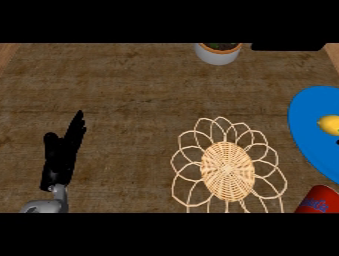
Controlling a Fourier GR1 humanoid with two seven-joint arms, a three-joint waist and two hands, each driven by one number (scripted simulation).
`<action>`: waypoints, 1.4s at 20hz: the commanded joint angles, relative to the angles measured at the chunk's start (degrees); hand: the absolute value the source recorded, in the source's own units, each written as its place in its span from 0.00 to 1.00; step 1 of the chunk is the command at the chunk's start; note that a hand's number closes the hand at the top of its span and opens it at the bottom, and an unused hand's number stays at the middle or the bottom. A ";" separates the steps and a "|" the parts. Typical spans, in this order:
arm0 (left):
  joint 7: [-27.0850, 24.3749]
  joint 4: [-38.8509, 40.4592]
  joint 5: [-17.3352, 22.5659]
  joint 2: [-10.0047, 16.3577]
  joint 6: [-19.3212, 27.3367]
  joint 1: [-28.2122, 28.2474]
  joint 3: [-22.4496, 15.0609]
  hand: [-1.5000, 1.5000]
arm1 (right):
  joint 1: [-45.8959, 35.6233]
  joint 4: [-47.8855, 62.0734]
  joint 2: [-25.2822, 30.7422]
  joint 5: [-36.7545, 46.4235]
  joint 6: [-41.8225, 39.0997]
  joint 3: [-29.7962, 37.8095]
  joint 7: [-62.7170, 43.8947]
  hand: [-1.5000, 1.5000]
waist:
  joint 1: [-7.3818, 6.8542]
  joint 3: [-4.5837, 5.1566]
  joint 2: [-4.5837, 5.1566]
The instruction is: Pick the lemon from the placemat and place it in the plate
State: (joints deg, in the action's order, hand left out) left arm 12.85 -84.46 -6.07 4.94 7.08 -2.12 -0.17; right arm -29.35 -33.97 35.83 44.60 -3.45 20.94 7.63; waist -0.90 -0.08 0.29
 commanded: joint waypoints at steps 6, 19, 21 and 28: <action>-1.25 -0.17 -0.24 -0.31 0.49 1.63 0.22 0.50 | -2.52 -0.15 -1.10 -15.65 -3.92 11.41 16.33 0.00 | 1.15 -0.02 -0.55; 0.55 -3.90 0.49 0.78 -1.34 2.60 0.46 0.50 | 2.47 11.92 6.90 -29.47 -19.05 20.33 28.56 0.00 | 0.21 -0.02 -0.13; 2.93 -2.07 -2.51 -1.32 2.16 -0.80 -1.00 0.50 | 1.78 11.37 4.29 -30.47 -18.44 19.75 29.81 0.00 | 0.41 0.00 -0.15; -0.50 -0.66 0.70 0.64 -1.80 1.01 1.65 0.50 | 1.24 13.28 2.89 -30.51 -13.49 15.79 33.21 0.00 | 0.20 0.01 -0.14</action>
State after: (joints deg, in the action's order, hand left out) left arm 10.99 -83.08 -6.24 4.88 6.43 -1.53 0.99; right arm -26.37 -22.17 39.78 14.29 -20.04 38.37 40.46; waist -0.46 -0.06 0.15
